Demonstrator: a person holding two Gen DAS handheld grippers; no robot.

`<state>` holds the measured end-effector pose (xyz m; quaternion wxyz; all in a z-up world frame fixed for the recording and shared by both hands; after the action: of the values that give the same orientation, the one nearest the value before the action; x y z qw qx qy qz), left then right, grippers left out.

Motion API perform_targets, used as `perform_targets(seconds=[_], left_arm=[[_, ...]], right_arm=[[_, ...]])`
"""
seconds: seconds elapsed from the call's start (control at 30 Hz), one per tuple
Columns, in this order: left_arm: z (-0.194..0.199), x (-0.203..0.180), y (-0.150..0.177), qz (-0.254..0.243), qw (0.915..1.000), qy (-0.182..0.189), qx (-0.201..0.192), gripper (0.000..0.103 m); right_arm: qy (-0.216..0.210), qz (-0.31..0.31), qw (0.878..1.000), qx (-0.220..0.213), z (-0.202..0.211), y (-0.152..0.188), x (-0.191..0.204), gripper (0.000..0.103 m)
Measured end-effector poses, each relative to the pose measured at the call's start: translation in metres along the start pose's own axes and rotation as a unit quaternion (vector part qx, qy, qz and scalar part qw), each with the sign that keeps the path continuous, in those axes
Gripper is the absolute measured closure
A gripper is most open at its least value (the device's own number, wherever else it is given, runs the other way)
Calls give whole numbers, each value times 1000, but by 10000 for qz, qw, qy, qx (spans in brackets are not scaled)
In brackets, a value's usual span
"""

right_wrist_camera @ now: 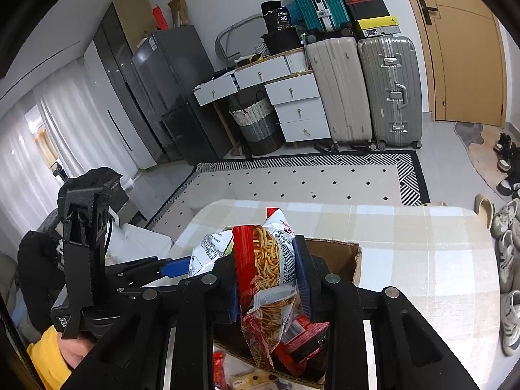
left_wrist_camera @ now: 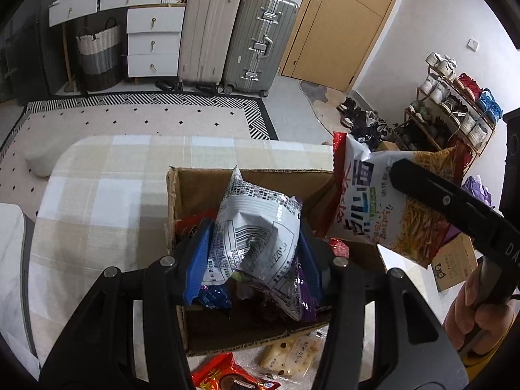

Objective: Organize snacks
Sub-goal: 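Open the left gripper to drop the white-purple bag into the box, then open the right gripper to drop the fries snack bag into the box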

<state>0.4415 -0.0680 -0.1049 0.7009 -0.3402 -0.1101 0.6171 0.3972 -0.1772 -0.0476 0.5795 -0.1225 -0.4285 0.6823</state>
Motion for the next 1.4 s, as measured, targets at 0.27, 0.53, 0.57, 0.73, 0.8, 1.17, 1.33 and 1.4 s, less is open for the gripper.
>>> perform_targets(seconds=[0.27,0.53,0.57,0.73,0.8,1.17,1.33,1.4], left_arm=[[-31,5,-8,-29,10000,-7,51,52],[-32,9,0,-169,9998,-75,59,36],[-32,10,-1,-162,9998,-92,40,35],[-13,13,8,-177,9998,-130,-32,35],[-7,16,11,-167,9997,-145,-37,34],[18,14,22,-214,9995,-211,-48,34],[31,10,27,-249,9994,-236,-66,33],[38,9,28,-256,9994,-234,-81,33]], right_arm=[[37,-52,10000,-8,-5,1,-8,75],[388,449,9982,-49,-7,3,2,75],[420,481,9980,-40,-8,4,2,75],[510,568,9971,26,-16,7,3,75],[620,653,9959,25,-21,7,5,75],[1042,1271,9864,-4,-32,17,18,72],[874,1203,9889,-22,-26,17,27,70],[836,1226,9889,-57,-21,17,30,70]])
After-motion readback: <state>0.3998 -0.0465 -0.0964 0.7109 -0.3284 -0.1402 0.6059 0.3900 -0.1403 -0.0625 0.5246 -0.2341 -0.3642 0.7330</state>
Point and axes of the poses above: each gripper's, at about its wrist camera, not at the fingertips, and z roughly against the way its jaws point, x to its left, y to its underside, the point moved 6 cm from there along -z, roughly the way its jaws point, and after that the axes turned 1 degree about -x, right-handed, at the moved point
